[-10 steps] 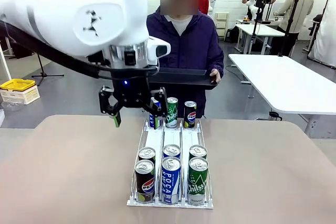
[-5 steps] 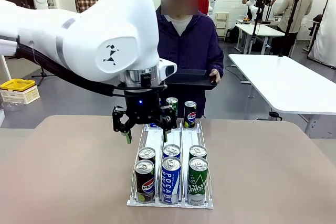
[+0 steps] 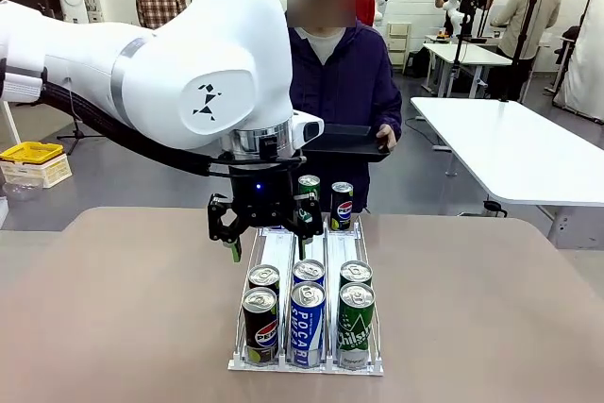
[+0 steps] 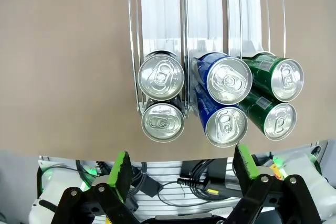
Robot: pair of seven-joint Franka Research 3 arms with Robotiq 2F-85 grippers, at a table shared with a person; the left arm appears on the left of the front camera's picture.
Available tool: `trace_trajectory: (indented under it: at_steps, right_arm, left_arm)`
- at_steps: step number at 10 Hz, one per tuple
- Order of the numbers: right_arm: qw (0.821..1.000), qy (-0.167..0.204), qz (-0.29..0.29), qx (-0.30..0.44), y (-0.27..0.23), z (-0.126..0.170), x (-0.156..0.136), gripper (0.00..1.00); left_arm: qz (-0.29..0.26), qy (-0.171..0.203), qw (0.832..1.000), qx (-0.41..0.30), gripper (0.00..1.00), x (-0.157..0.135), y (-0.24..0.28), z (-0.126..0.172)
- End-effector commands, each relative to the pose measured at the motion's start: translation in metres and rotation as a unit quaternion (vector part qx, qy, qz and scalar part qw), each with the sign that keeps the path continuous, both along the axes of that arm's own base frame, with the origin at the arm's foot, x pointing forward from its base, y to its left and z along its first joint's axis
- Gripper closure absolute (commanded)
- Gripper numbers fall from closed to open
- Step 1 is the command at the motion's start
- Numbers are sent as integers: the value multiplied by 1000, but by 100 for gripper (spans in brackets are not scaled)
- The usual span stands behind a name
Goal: Retrieve and hand over the desired beverage to the person.
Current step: Pick up a can of the same type that the person held from the Automatic Can Dispenser.
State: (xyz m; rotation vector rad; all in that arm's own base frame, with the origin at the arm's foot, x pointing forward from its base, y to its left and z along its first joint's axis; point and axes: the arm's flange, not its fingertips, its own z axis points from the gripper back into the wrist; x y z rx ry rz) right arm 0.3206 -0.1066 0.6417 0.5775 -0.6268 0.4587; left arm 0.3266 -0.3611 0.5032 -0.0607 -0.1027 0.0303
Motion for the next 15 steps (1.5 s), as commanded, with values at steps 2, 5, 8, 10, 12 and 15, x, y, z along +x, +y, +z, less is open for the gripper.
trace_trajectory:
  at_steps: [2, 5, 8, 10, 12, 15]
  right_arm:
    - [1000, -2, 8, 10, 0, 0, 1, 0]
    - [1000, -2, 8, 10, 0, 0, 1, 0]
    - [1000, -2, 8, 10, 0, 0, 1, 0]
    - [1000, -2, 8, 10, 0, 0, 1, 0]
    - [1000, -2, 8, 10, 0, 0, 1, 0]
    - [1000, -2, 8, 10, 0, 0, 1, 0]
  left_arm:
    - [5, -3, 1000, 2, 0, -2, 1, 0]
    - [-8, -1, 1000, 19, 0, 2, -13, -2]
    - [-25, -5, 999, 41, 0, 15, -41, -10]
    - [-24, -8, 999, 42, 0, 17, -55, -15]
    - [-30, -18, 999, 42, 0, 15, -64, -20]
    - [-29, -11, 999, 10, 0, -5, -64, -30]
